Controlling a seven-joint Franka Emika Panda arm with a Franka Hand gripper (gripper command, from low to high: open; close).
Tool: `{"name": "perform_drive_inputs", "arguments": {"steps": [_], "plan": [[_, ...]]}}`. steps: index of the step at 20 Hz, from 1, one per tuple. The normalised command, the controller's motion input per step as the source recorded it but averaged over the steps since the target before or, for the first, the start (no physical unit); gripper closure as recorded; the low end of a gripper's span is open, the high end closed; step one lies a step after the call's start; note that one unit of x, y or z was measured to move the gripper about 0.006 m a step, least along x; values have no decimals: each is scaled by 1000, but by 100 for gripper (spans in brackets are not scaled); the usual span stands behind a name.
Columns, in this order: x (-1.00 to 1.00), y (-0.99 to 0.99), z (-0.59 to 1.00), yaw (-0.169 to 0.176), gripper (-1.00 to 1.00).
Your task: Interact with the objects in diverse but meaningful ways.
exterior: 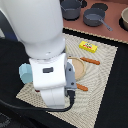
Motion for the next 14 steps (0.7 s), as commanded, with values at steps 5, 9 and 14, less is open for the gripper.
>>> {"name": "perform_drive_inputs", "arguments": {"steps": [5,9,14], "plan": [[802,0,-251,-48,100],[574,194,-242,-44,100],[265,313,-191,-17,-100]]}}
